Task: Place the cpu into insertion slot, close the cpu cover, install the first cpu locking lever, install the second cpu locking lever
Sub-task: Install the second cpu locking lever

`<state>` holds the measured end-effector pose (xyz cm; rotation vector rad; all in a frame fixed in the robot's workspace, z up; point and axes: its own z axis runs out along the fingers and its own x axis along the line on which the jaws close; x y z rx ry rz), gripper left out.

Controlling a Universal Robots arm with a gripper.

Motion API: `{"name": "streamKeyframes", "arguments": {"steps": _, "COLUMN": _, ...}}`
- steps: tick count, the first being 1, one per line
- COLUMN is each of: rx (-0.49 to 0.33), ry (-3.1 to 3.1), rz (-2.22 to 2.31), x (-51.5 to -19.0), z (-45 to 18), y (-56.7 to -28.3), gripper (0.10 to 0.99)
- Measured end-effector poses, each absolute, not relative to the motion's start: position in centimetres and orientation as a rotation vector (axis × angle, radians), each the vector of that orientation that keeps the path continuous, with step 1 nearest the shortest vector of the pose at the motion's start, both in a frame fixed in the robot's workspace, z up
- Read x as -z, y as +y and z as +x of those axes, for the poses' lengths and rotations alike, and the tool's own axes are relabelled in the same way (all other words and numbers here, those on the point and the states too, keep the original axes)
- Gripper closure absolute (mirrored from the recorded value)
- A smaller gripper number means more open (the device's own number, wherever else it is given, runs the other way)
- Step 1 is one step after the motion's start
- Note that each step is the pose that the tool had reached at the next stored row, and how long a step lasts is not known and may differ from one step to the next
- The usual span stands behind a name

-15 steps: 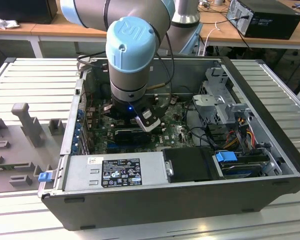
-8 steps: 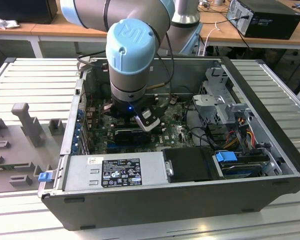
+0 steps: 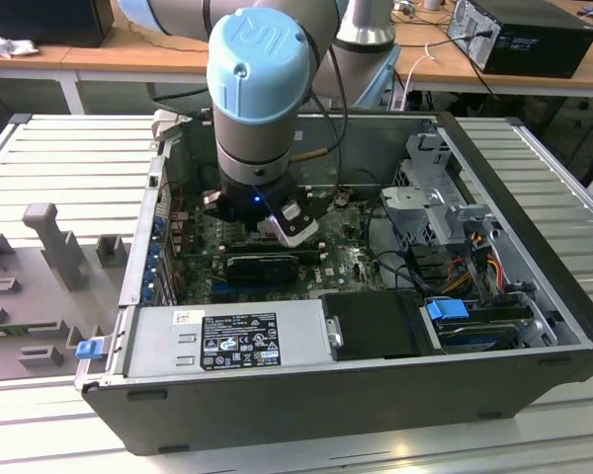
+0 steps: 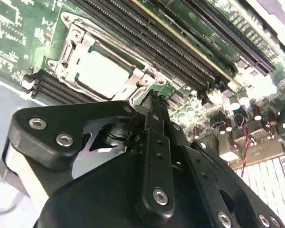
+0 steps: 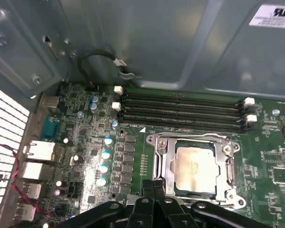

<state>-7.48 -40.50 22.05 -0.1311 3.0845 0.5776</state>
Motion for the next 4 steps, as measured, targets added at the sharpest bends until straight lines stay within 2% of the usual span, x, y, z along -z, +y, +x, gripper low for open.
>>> {"name": "streamKeyframes", "arguments": {"steps": 4, "rx": -0.578, "ry": 3.084, "rz": -0.131, "x": -22.32, "z": -7.48, "y": -40.49, "gripper": 0.98}}
